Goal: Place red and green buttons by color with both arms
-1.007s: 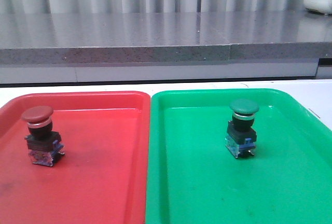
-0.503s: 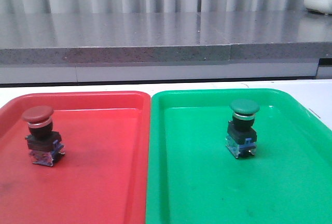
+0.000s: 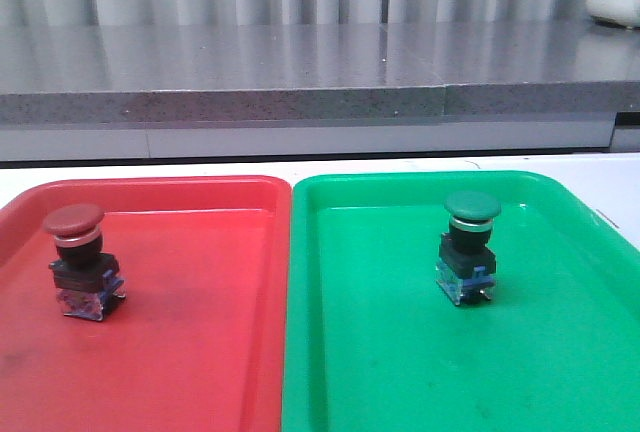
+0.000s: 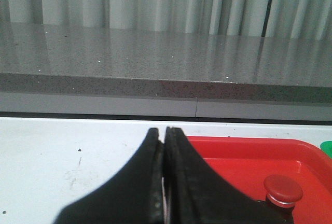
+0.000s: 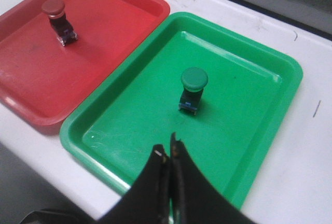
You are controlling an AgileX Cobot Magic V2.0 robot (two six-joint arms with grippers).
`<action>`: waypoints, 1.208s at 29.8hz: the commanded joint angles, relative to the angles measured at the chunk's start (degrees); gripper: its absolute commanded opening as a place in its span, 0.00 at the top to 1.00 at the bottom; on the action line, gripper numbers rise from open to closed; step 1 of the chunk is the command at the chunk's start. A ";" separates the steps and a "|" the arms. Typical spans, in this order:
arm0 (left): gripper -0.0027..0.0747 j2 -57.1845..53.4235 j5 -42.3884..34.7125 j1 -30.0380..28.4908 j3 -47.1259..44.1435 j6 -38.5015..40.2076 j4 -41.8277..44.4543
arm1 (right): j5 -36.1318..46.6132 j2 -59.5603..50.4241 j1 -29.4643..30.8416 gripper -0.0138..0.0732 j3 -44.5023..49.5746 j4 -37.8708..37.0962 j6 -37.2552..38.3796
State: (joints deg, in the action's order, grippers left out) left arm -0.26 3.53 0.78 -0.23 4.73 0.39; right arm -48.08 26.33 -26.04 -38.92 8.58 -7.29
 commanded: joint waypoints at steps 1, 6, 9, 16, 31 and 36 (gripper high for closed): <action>0.99 -1.08 -4.76 -0.06 -1.40 0.49 0.11 | 7.92 -2.93 3.33 0.97 2.18 -1.67 -0.56; 0.99 -1.08 -4.76 -0.06 -1.40 0.49 0.11 | 19.73 -11.69 12.46 0.97 13.45 -2.16 -0.56; 0.99 -1.08 -4.76 -0.06 -1.40 0.49 0.11 | 26.78 -17.59 16.73 0.97 21.13 -2.11 -0.56; 0.99 -1.08 -4.76 -0.06 -1.40 0.49 0.11 | 38.90 -26.81 21.25 0.97 35.92 -1.72 -0.56; 0.99 -0.96 -4.76 -0.06 -1.40 0.49 0.11 | 44.68 -27.86 21.32 0.97 40.13 -1.72 -0.51; 0.99 -0.96 -4.76 -0.06 -1.40 0.49 0.11 | 46.99 -27.91 21.25 0.97 40.13 -2.02 1.08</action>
State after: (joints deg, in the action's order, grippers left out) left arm -0.26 3.53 0.78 -0.23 4.73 0.39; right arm -7.58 -0.54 -5.08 1.56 6.73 -7.08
